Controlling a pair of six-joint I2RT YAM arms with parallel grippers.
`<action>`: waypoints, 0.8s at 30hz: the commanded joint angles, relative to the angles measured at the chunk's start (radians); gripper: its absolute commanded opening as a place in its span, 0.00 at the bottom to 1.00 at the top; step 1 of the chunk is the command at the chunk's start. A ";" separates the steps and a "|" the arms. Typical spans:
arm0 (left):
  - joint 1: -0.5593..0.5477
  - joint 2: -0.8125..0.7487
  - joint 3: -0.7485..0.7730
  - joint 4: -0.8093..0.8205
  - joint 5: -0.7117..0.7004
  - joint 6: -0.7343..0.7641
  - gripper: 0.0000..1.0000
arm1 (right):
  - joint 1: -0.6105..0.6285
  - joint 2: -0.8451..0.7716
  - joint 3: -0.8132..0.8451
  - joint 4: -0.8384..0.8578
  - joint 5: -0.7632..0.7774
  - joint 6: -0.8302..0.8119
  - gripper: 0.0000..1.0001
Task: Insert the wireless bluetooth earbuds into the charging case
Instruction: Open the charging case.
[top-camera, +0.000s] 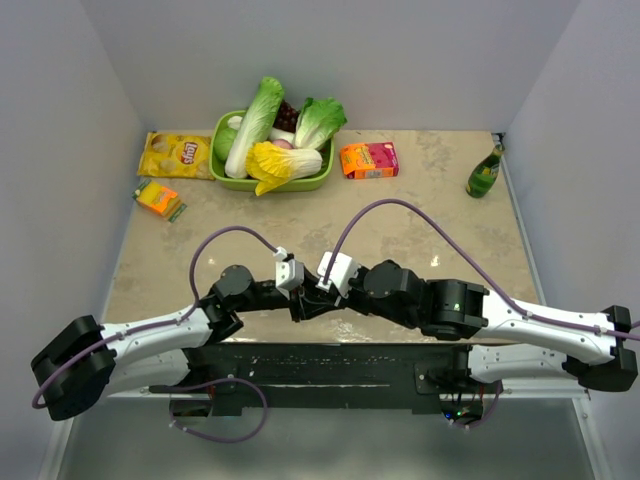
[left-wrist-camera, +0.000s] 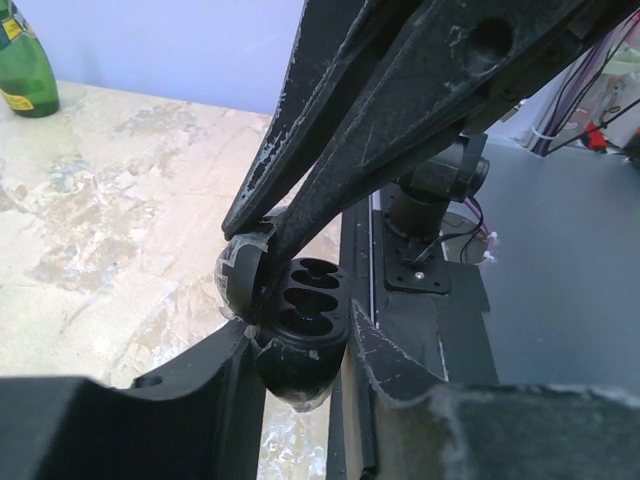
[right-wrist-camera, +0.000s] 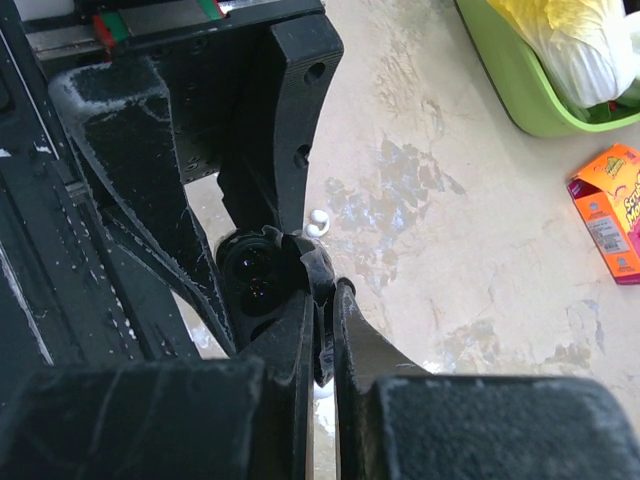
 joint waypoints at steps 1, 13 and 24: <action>0.008 0.009 0.013 0.053 -0.005 0.009 0.24 | 0.007 -0.021 0.037 0.019 -0.020 0.013 0.00; 0.008 0.012 0.004 0.068 -0.008 0.005 0.00 | 0.005 -0.017 0.036 0.028 -0.013 0.034 0.00; 0.008 -0.016 -0.074 0.172 -0.085 -0.047 0.00 | -0.016 -0.075 0.068 0.155 0.105 0.149 0.76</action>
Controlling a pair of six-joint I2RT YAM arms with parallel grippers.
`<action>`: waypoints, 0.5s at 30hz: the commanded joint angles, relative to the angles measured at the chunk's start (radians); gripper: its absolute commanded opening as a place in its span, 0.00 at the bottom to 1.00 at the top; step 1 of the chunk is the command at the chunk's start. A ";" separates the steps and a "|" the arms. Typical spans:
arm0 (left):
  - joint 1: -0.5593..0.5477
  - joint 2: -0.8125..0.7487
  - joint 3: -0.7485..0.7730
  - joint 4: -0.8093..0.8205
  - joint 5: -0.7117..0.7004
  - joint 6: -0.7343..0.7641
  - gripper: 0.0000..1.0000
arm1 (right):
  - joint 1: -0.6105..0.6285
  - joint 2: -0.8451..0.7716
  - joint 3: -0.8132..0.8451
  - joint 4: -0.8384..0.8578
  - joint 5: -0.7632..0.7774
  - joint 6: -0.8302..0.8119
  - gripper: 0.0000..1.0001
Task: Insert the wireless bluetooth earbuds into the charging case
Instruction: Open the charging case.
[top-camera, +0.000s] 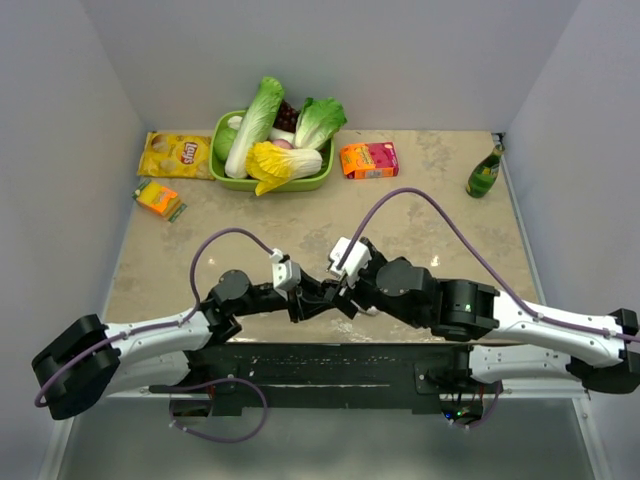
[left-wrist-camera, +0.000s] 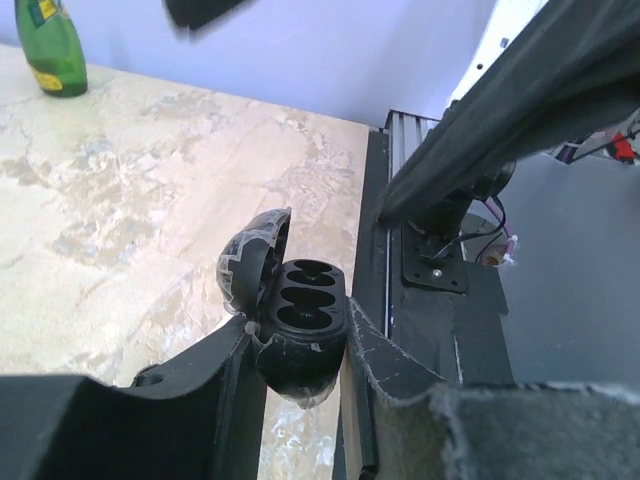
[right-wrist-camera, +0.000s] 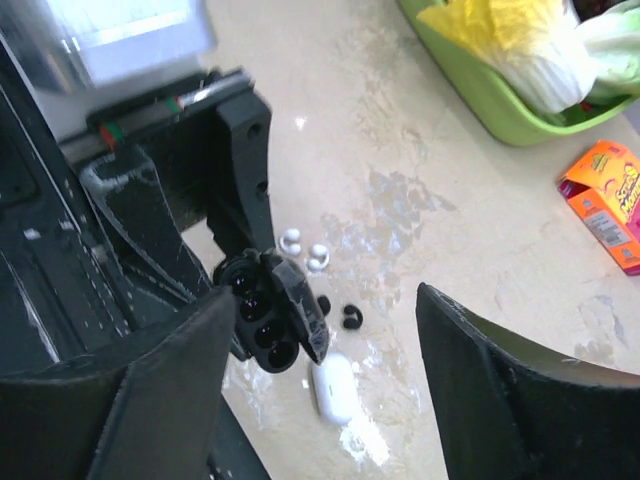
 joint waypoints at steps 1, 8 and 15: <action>0.008 -0.036 -0.046 0.124 -0.056 -0.036 0.00 | -0.025 -0.049 0.065 0.120 0.061 0.074 0.77; 0.008 -0.191 -0.198 0.216 -0.217 -0.091 0.00 | -0.236 -0.081 -0.070 0.173 0.039 0.297 0.72; 0.006 -0.397 -0.332 0.170 -0.323 -0.123 0.00 | -0.265 0.046 -0.297 0.306 -0.096 0.409 0.63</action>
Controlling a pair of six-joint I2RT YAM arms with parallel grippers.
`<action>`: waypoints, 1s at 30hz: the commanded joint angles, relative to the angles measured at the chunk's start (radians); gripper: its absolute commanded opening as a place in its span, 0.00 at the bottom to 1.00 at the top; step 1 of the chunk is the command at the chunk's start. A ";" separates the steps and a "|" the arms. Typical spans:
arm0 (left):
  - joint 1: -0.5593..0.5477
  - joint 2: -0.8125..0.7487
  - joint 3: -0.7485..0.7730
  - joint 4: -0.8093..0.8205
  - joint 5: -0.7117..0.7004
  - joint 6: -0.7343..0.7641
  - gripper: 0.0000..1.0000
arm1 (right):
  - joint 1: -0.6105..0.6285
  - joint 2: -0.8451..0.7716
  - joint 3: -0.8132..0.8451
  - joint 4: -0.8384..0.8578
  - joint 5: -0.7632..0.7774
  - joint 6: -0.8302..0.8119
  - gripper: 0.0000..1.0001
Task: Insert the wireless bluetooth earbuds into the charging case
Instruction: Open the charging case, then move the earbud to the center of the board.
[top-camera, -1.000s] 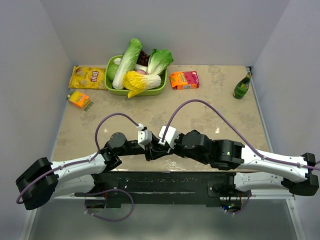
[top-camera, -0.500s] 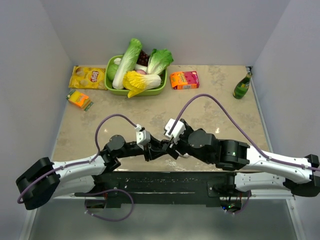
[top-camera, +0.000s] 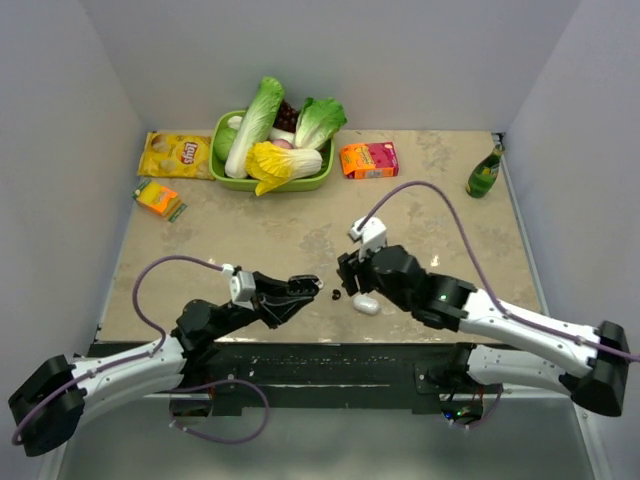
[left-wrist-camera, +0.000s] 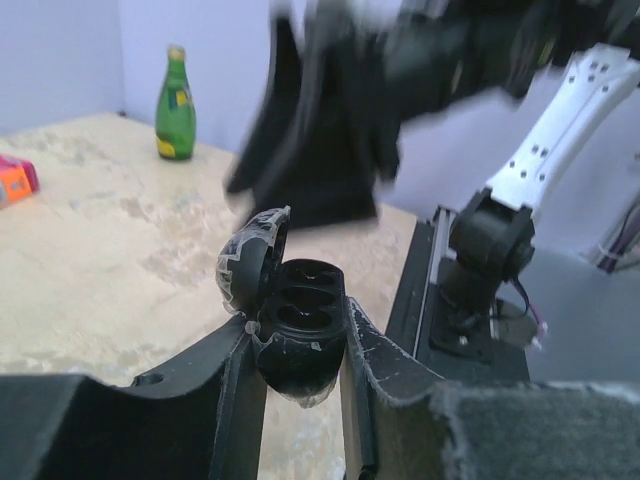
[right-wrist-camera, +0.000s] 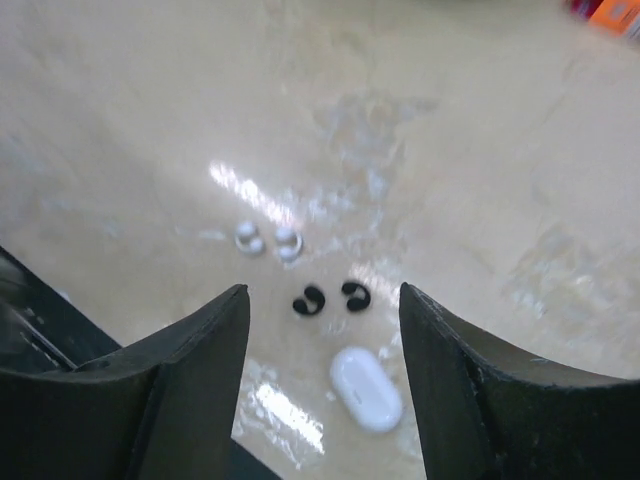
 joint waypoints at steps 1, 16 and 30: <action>0.003 -0.094 -0.097 0.066 -0.087 -0.030 0.00 | 0.002 0.112 -0.106 0.105 -0.096 0.117 0.60; 0.003 -0.151 -0.158 0.032 -0.054 -0.050 0.00 | -0.049 0.387 -0.132 0.228 -0.125 0.137 0.47; 0.003 -0.193 -0.157 -0.051 -0.052 -0.038 0.00 | -0.082 0.454 -0.172 0.283 -0.172 0.148 0.30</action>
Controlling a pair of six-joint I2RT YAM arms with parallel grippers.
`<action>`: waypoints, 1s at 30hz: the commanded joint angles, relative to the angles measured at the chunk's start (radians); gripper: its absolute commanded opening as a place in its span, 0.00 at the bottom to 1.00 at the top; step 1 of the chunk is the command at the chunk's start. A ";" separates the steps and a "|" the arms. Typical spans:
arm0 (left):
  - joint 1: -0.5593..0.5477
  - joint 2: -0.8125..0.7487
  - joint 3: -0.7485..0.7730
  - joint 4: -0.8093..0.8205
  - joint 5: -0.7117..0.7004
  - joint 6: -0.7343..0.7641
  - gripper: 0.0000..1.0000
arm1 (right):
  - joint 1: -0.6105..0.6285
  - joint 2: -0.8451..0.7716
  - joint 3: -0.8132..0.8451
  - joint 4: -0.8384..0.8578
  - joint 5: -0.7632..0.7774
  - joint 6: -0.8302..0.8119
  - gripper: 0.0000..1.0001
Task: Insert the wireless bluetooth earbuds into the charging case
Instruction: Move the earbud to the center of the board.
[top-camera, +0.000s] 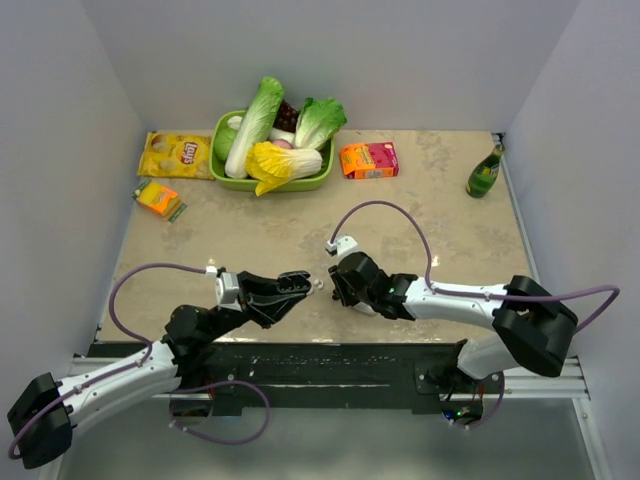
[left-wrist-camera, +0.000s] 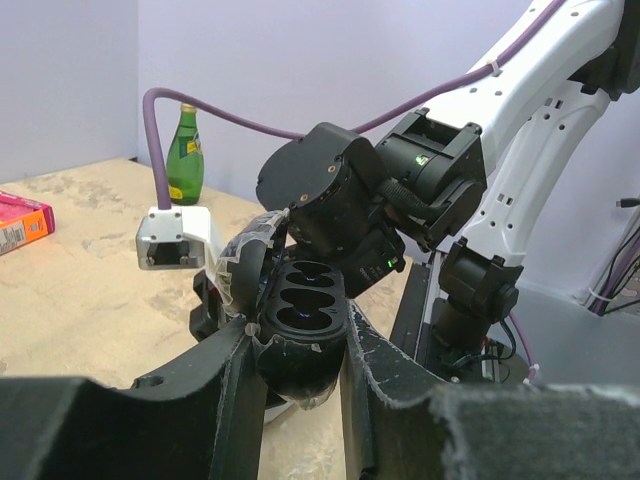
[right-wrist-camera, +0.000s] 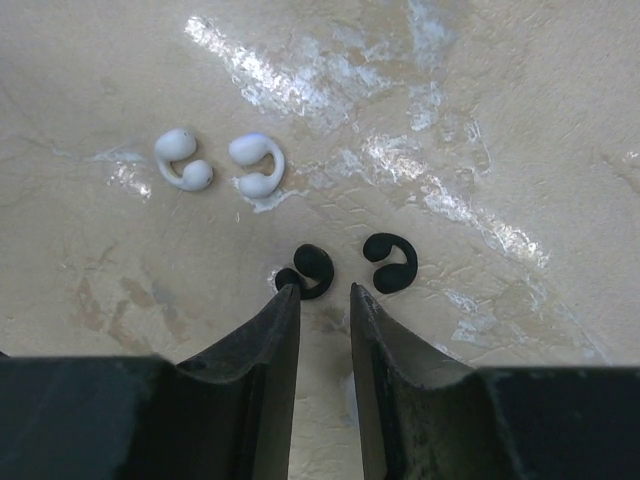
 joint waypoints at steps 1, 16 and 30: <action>0.003 0.001 -0.157 0.020 0.003 -0.005 0.00 | -0.008 0.008 -0.011 0.050 -0.017 0.020 0.30; 0.003 0.009 -0.169 0.033 0.008 -0.016 0.00 | -0.020 0.069 0.000 0.063 -0.023 0.020 0.30; 0.003 0.016 -0.177 0.045 0.014 -0.021 0.00 | -0.031 0.097 0.015 0.075 -0.043 0.016 0.34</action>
